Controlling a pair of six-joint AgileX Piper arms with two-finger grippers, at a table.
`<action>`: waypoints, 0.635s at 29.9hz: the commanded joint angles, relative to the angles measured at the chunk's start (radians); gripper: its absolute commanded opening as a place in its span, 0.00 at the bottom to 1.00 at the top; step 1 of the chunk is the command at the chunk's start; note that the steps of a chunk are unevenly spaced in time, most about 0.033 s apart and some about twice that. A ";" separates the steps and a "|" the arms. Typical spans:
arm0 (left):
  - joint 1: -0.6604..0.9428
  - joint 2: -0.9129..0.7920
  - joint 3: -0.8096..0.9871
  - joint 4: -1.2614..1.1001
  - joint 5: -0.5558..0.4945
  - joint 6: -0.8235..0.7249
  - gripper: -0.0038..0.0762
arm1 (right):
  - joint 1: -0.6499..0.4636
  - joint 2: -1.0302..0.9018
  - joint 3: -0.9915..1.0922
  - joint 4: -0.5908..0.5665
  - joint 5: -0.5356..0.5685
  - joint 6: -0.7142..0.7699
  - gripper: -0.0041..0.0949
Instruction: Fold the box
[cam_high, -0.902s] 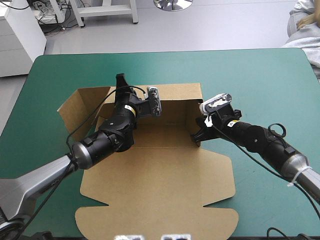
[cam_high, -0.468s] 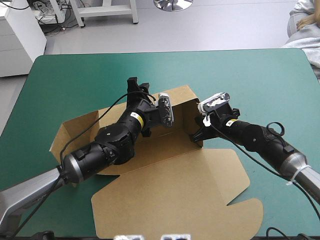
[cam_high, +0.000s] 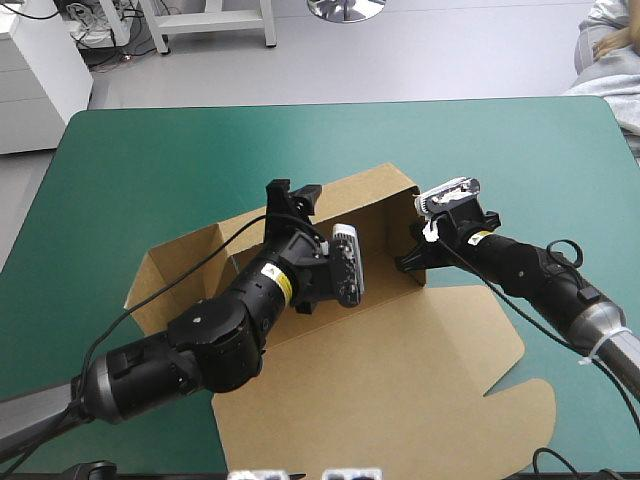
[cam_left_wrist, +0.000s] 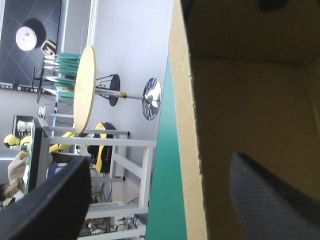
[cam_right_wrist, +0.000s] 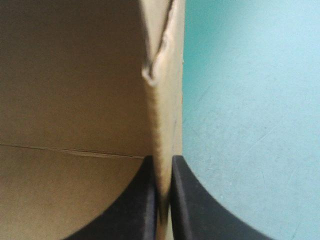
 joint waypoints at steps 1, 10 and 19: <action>-0.068 -0.063 -0.041 0.036 0.033 -0.005 0.66 | -0.019 -0.030 -0.041 0.013 -0.069 0.006 0.02; -0.089 -0.106 -0.121 0.036 0.053 -0.005 0.07 | -0.041 -0.030 -0.041 0.013 -0.069 0.006 0.02; 0.152 -0.108 -0.316 -0.273 0.151 0.083 0.07 | -0.041 -0.030 -0.041 0.010 -0.069 0.006 0.02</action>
